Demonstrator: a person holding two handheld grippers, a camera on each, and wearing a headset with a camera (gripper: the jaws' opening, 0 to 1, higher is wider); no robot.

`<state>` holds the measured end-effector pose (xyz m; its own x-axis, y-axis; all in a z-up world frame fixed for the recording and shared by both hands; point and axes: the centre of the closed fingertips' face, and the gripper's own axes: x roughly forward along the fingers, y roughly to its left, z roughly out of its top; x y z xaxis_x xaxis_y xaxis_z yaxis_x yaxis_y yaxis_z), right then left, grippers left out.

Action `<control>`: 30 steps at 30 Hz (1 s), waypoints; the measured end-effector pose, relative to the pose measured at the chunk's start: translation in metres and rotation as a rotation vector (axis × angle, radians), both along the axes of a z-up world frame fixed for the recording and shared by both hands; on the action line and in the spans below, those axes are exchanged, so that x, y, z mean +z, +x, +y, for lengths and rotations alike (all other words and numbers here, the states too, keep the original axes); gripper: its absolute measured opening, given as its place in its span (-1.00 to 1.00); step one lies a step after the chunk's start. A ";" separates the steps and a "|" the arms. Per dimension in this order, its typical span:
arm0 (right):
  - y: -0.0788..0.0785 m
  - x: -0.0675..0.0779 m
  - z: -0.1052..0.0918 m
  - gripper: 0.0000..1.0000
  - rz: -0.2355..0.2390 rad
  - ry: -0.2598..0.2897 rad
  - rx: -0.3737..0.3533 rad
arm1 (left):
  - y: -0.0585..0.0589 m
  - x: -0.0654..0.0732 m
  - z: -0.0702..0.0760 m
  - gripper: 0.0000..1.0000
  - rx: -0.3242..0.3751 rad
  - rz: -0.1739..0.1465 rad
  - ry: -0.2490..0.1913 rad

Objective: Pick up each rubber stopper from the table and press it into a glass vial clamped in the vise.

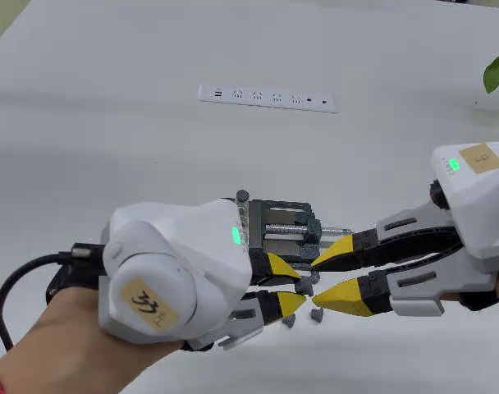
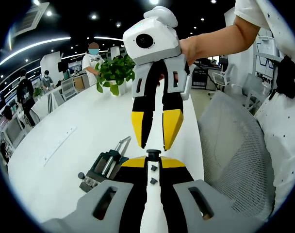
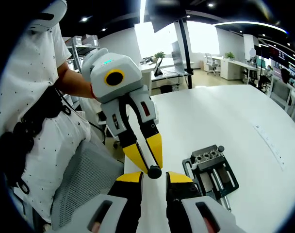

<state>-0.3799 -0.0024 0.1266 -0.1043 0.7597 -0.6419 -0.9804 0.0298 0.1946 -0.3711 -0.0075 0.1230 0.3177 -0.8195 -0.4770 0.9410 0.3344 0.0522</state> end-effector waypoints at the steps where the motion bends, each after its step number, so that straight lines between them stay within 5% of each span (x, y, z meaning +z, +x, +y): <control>1: 0.000 0.000 0.000 -0.74 0.001 0.000 0.002 | 0.000 0.001 0.000 -0.90 0.000 -0.002 0.000; 30: -0.001 0.003 0.003 -0.86 0.002 0.014 0.026 | 0.000 0.006 0.000 -0.91 -0.001 0.002 -0.032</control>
<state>-0.3812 0.0003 0.1301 -0.1257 0.7654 -0.6312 -0.9805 0.0013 0.1967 -0.3716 -0.0070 0.1293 0.3158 -0.8347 -0.4512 0.9414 0.3350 0.0391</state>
